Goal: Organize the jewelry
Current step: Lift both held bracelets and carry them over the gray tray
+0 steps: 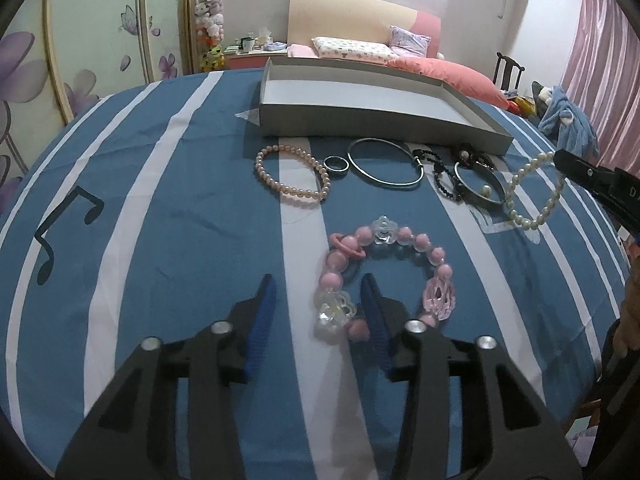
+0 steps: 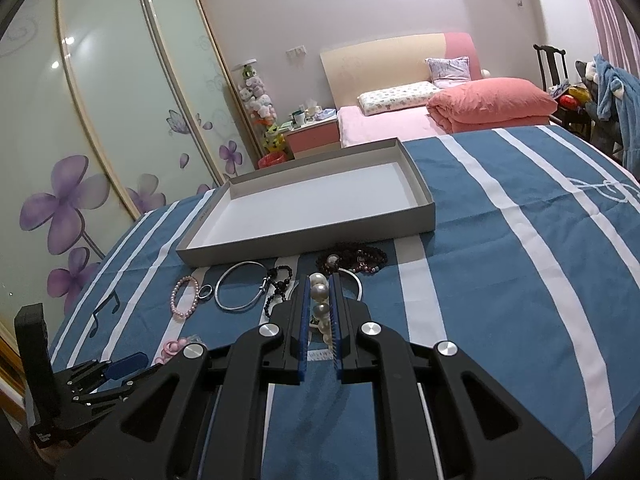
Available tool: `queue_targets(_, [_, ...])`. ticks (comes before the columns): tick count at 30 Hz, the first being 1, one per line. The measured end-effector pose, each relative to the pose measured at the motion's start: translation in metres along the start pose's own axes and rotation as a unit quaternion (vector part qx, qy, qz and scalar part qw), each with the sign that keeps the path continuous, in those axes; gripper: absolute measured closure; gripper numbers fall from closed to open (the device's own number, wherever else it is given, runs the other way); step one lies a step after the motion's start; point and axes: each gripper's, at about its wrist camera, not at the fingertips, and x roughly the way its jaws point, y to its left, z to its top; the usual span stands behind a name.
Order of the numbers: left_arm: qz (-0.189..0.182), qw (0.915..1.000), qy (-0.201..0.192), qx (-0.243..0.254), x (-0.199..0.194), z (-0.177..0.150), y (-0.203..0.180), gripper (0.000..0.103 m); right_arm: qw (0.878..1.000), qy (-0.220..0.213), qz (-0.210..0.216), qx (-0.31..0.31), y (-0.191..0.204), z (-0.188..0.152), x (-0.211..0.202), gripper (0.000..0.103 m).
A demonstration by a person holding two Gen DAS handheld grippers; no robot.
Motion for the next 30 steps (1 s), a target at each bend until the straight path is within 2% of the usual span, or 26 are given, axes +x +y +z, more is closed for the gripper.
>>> queue_targets(3, [0.004,1.0000,0.001,0.008,0.001,0.001,-0.005,0.072,1.000,0.003,0.000,0.004,-0.002,0.000,0.001,0.093])
queue_targets(9, [0.024,0.9996,-0.001,0.016,-0.004,-0.006,-0.018,0.071,1.000,0.000,0.001,0.008,-0.005,0.001,-0.002,0.093])
queue_targets(15, [0.028,0.9994,-0.007,0.021,-0.005,-0.008,-0.023,0.084,1.000,-0.001,0.002,0.011,-0.006,0.002,-0.002,0.093])
queue_targets(18, [0.023,0.9996,-0.011,0.010,-0.006,-0.006,-0.018,0.084,1.000,-0.005,0.002,0.012,-0.006,0.002,-0.004,0.093])
queue_targets(23, [0.007,0.9987,-0.048,-0.015,-0.020,0.003,-0.008,0.084,1.000,-0.021,0.008,0.013,-0.006,0.003,-0.012,0.093])
queue_targets(30, [-0.033,0.9913,-0.122,-0.034,-0.052,0.021,-0.009,0.084,0.999,-0.044,0.023,0.009,0.002,0.007,-0.020,0.093])
